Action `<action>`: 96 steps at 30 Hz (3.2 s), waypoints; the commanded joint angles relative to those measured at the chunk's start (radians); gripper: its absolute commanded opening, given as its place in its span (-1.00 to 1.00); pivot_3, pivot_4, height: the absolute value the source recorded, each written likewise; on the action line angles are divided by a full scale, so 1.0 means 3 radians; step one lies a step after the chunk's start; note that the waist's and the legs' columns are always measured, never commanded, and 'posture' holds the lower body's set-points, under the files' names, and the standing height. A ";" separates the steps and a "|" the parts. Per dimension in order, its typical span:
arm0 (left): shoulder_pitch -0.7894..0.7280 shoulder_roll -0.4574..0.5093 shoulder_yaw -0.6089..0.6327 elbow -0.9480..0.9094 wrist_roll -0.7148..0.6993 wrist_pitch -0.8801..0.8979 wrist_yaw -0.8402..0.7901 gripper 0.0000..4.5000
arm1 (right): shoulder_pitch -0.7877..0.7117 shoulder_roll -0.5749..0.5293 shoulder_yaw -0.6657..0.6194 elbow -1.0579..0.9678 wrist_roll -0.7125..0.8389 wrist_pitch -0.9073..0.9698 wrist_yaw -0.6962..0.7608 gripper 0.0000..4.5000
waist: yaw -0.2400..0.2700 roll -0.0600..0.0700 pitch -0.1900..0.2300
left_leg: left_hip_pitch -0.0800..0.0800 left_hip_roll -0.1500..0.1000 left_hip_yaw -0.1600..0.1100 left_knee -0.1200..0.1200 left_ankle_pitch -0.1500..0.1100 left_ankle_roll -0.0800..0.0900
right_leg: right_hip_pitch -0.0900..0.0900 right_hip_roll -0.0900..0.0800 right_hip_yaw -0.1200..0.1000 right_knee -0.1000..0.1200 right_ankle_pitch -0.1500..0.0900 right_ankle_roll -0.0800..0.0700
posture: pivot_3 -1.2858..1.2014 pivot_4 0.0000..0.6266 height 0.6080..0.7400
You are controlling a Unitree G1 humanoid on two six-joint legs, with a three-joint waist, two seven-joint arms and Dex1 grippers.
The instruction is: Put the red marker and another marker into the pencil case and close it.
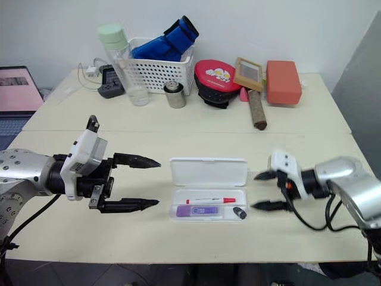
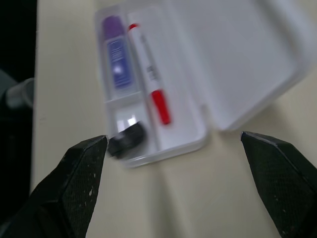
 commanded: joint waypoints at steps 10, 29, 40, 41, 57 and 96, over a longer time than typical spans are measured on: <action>-0.0498 -0.0122 -0.0498 0.0289 0.0204 -0.0259 -0.0252 1.00 | 0.0223 0.0133 0.0369 -0.0302 -0.0435 -0.0064 -0.0562 0.83 | -0.0056 -0.0001 0.0000 | 0.0009 0.0003 0.0001 0.0001 0.0001 -0.0001 | 0.0009 0.0013 -0.0002 0.0000 0.0004 -0.0004 | 0.03 -0.52 1.00; -0.0543 -0.0135 -0.0503 0.0278 0.0234 -0.0244 -0.0230 1.00 | 0.0112 0.0284 0.0630 -0.0271 -0.0553 -0.0125 -0.0560 -0.96 | -0.0056 -0.0001 0.0000 | 0.0005 0.0001 -0.0004 0.0002 0.0001 -0.0001 | 0.0007 0.0012 -0.0005 -0.0002 0.0004 -0.0004 | 0.03 -0.52 1.00; -0.0537 -0.0136 -0.0488 0.0257 0.0215 -0.0234 -0.0175 1.00 | -0.0020 0.0414 0.0743 -0.0192 -0.0593 -0.0084 -0.0586 -0.96 | -0.0057 -0.0001 0.0000 | 0.0005 0.0001 -0.0005 0.0002 0.0001 -0.0001 | 0.0007 0.0012 -0.0004 -0.0001 0.0004 -0.0004 | 0.03 -0.52 1.00; -0.0537 -0.0137 -0.0488 0.0254 0.0214 -0.0233 -0.0172 1.00 | -0.0031 0.0423 0.0750 -0.0175 -0.0604 -0.0086 -0.0588 -0.96 | -0.0057 -0.0001 0.0000 | 0.0005 0.0001 -0.0005 0.0002 0.0001 -0.0001 | 0.0007 0.0012 -0.0004 -0.0001 0.0004 -0.0004 | 0.03 -0.52 1.00; -0.0535 -0.0154 -0.0495 0.0217 0.0193 -0.0201 -0.0128 1.00 | 0.0000 0.0365 0.0434 -0.0414 -0.0201 0.0018 -0.0433 -0.96 | -0.0057 -0.0001 0.0000 | 0.0005 0.0002 -0.0006 0.0002 0.0001 -0.0001 | 0.0007 0.0012 -0.0005 -0.0001 0.0004 -0.0004 | 0.03 -0.52 1.00; -0.0571 -0.0203 -0.0515 0.0235 0.0198 -0.0171 -0.0143 1.00 | -0.0125 0.0367 0.0660 -0.0253 -0.0386 0.0228 -0.0666 -0.96 | -0.0057 -0.0001 0.0000 | 0.0005 0.0000 -0.0006 0.0003 0.0001 -0.0001 | 0.0007 0.0011 -0.0005 0.0000 0.0004 -0.0004 | 0.03 -0.52 1.00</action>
